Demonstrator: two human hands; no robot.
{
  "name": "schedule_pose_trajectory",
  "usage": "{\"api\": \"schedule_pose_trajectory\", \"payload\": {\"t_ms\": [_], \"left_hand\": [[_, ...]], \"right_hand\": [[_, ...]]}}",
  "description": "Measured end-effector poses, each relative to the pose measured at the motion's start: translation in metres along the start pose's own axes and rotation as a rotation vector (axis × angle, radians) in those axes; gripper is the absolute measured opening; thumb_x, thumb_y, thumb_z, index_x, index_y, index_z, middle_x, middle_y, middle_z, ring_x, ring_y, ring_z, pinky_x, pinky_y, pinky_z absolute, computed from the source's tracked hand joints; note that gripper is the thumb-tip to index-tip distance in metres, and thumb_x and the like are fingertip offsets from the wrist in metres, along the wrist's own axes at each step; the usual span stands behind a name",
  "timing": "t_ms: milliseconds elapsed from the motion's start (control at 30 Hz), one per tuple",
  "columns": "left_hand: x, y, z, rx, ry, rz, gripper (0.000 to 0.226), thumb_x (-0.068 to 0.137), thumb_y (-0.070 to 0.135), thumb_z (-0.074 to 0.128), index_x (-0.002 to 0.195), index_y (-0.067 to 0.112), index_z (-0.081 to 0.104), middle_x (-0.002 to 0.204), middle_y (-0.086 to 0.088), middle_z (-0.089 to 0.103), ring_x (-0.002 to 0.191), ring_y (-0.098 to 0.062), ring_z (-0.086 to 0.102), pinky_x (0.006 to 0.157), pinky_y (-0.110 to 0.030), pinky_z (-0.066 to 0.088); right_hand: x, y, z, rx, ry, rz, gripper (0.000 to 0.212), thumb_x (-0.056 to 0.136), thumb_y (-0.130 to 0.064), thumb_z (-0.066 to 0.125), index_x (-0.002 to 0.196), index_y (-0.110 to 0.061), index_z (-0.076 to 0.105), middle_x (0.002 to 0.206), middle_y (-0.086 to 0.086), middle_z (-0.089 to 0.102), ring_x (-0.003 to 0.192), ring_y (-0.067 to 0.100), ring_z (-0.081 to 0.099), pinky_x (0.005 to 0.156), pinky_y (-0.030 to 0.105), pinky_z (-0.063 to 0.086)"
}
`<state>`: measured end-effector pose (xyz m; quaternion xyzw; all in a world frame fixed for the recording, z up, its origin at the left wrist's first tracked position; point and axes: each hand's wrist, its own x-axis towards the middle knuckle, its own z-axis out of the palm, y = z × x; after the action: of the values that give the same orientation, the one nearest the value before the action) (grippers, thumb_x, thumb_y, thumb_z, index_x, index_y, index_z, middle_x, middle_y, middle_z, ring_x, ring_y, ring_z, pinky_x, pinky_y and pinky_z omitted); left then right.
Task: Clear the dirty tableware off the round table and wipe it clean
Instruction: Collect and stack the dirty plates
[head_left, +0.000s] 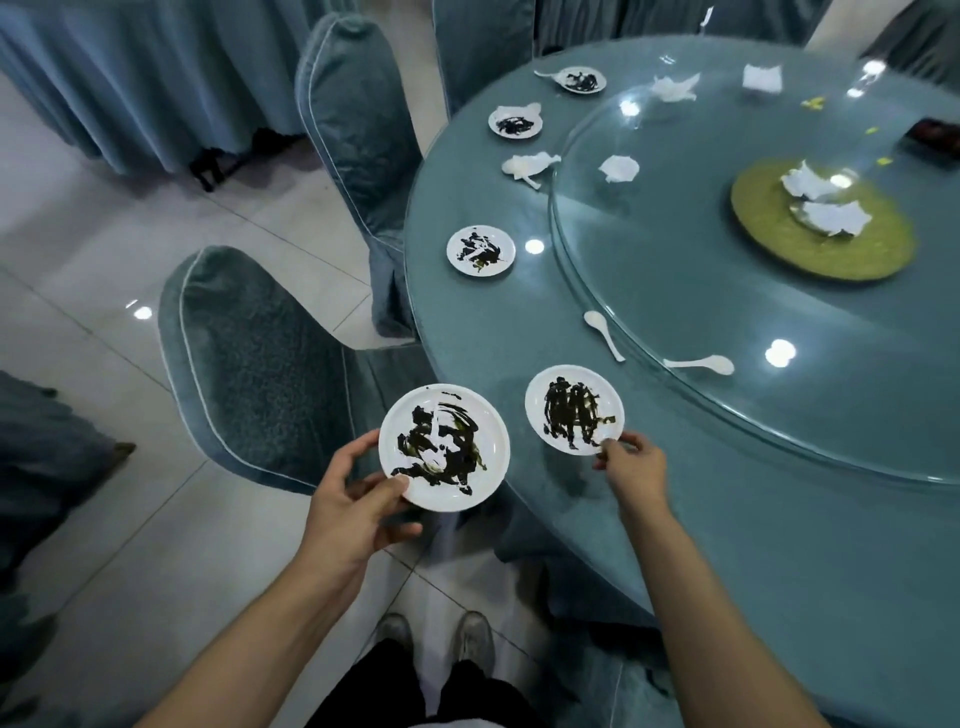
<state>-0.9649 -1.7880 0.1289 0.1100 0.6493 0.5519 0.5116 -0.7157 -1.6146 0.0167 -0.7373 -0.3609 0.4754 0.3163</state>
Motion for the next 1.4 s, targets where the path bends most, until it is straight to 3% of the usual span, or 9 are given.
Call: {"api": "schedule_pose_trajectory", "payload": {"t_ms": [100,267,467,600,800,933,1033,1167,1400], "left_hand": [[0.001,0.004,0.004,-0.02,-0.009,0.007,0.053,0.091,-0.006,0.065,0.131,0.028,0.058,0.113,-0.024,0.07,0.07,-0.019,0.068,0.051,-0.029,0.055],[0.002,0.014,-0.001,-0.058,0.003,0.019,0.054,0.092,-0.005,0.064,0.131,0.031,0.057,0.112,-0.02,0.071,0.081,-0.023,0.07,0.054,-0.029,0.055],[-0.001,0.026,-0.023,-0.056,0.053,0.06,0.05,0.091,-0.008,0.06,0.124,0.03,0.059,0.1,-0.017,0.072,0.063,-0.014,0.067,0.051,-0.029,0.055],[0.002,0.036,-0.045,-0.082,0.067,0.071,0.051,0.091,-0.008,0.06,0.127,0.029,0.058,0.098,-0.016,0.071,0.063,-0.013,0.067,0.049,-0.028,0.054],[0.012,0.062,-0.093,-0.123,0.055,0.086,0.05,0.091,-0.005,0.065,0.124,0.033,0.059,0.101,-0.017,0.074,0.07,-0.02,0.068,0.053,-0.032,0.057],[0.021,0.086,-0.136,-0.154,0.01,0.089,0.05,0.091,-0.005,0.066,0.123,0.033,0.059,0.092,-0.012,0.071,0.062,-0.015,0.066,0.053,-0.033,0.058],[0.032,0.103,-0.175,-0.148,-0.018,0.079,0.05,0.09,-0.004,0.068,0.123,0.034,0.059,0.098,-0.012,0.072,0.067,-0.019,0.069,0.058,-0.037,0.061],[0.046,0.127,-0.224,-0.119,-0.025,0.067,0.052,0.09,0.004,0.072,0.128,0.036,0.057,0.108,-0.014,0.073,0.087,-0.027,0.074,0.061,-0.036,0.059],[0.08,0.164,-0.301,-0.082,0.035,0.105,0.051,0.091,-0.003,0.066,0.127,0.032,0.058,0.102,-0.018,0.073,0.072,-0.018,0.073,0.056,-0.034,0.057]], "right_hand": [[-0.033,-0.041,0.003,0.175,-0.123,-0.176,0.013,0.096,-0.003,0.06,0.107,-0.011,0.061,0.067,0.006,0.063,0.049,0.008,0.055,0.048,0.02,0.043],[-0.07,-0.083,0.014,0.211,-0.248,-0.343,0.013,0.097,-0.002,0.059,0.104,-0.013,0.063,0.066,0.005,0.06,0.047,0.005,0.052,0.05,0.017,0.044],[-0.085,-0.109,0.029,0.288,0.032,-0.328,0.013,0.097,-0.008,0.057,0.103,-0.015,0.066,0.066,0.0,0.06,0.045,0.002,0.051,0.049,0.017,0.043],[-0.103,-0.127,0.047,0.327,-0.088,-0.382,0.015,0.098,-0.006,0.057,0.108,-0.009,0.067,0.06,-0.005,0.059,0.048,0.005,0.049,0.05,0.018,0.044],[-0.15,-0.13,0.114,-0.003,-0.329,-0.592,0.017,0.098,-0.009,0.059,0.096,-0.023,0.069,0.061,-0.013,0.063,0.052,0.002,0.05,0.056,0.018,0.047],[-0.179,-0.123,0.169,-0.256,-0.376,-0.676,0.021,0.095,-0.029,0.06,0.112,-0.025,0.072,0.088,-0.009,0.073,0.081,0.011,0.067,0.082,0.032,0.053],[-0.207,-0.129,0.209,-0.273,-0.418,-0.664,0.023,0.099,-0.021,0.058,0.116,-0.03,0.07,0.092,-0.018,0.071,0.086,0.002,0.065,0.082,0.024,0.048],[-0.235,-0.135,0.252,-0.273,-0.46,-0.674,0.025,0.097,-0.021,0.061,0.114,-0.038,0.069,0.098,-0.017,0.073,0.092,0.003,0.067,0.086,0.031,0.056],[-0.283,-0.154,0.322,-0.301,-0.431,-0.777,0.024,0.099,-0.025,0.059,0.113,-0.045,0.062,0.098,-0.024,0.067,0.091,-0.01,0.06,0.074,0.002,0.041]]}}
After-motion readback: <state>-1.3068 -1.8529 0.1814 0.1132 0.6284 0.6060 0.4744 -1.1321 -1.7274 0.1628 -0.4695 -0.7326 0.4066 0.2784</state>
